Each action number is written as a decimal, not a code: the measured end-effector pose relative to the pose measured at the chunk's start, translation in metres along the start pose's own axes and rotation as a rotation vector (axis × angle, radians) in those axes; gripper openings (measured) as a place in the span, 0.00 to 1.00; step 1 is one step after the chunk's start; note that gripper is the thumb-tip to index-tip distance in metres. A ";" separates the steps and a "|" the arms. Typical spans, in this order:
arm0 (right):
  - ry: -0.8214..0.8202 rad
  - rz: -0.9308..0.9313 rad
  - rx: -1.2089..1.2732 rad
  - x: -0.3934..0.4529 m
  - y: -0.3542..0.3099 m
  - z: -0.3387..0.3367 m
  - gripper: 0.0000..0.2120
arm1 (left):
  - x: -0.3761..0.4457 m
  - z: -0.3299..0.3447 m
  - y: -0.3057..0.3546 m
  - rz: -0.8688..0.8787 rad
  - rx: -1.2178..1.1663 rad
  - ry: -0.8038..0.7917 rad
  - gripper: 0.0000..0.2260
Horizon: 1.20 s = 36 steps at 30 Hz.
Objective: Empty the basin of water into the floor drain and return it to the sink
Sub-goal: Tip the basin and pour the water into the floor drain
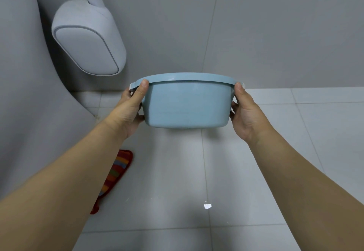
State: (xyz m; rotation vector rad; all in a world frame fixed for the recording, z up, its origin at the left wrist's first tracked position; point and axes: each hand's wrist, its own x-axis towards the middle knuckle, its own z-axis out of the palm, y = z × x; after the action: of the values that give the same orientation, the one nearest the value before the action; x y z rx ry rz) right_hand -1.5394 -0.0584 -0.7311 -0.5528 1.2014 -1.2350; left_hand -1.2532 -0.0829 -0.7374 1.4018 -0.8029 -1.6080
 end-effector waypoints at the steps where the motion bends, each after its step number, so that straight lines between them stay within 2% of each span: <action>1: -0.001 -0.001 -0.002 0.000 0.000 0.000 0.58 | 0.001 0.000 0.000 -0.001 0.001 0.003 0.53; 13: -0.005 0.005 0.010 0.000 -0.001 0.005 0.54 | -0.003 0.001 0.001 0.018 -0.012 0.001 0.52; 17: -0.001 0.019 -0.010 -0.001 -0.002 0.007 0.51 | -0.004 0.001 0.001 0.026 -0.020 -0.002 0.46; 23: 0.001 0.039 -0.012 -0.001 -0.002 0.006 0.47 | -0.005 0.001 0.003 0.024 -0.016 0.007 0.55; 30: -0.043 0.014 -0.093 0.001 0.000 -0.001 0.48 | -0.002 0.000 0.000 -0.005 -0.015 0.014 0.54; 36: -0.018 0.051 -0.140 0.004 0.001 -0.004 0.33 | -0.001 -0.001 -0.001 -0.019 -0.026 0.010 0.53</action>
State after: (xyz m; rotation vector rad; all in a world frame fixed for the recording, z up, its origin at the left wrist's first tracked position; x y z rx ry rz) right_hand -1.5430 -0.0612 -0.7351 -0.6313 1.2859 -1.1068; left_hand -1.2522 -0.0814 -0.7374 1.4018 -0.7623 -1.6191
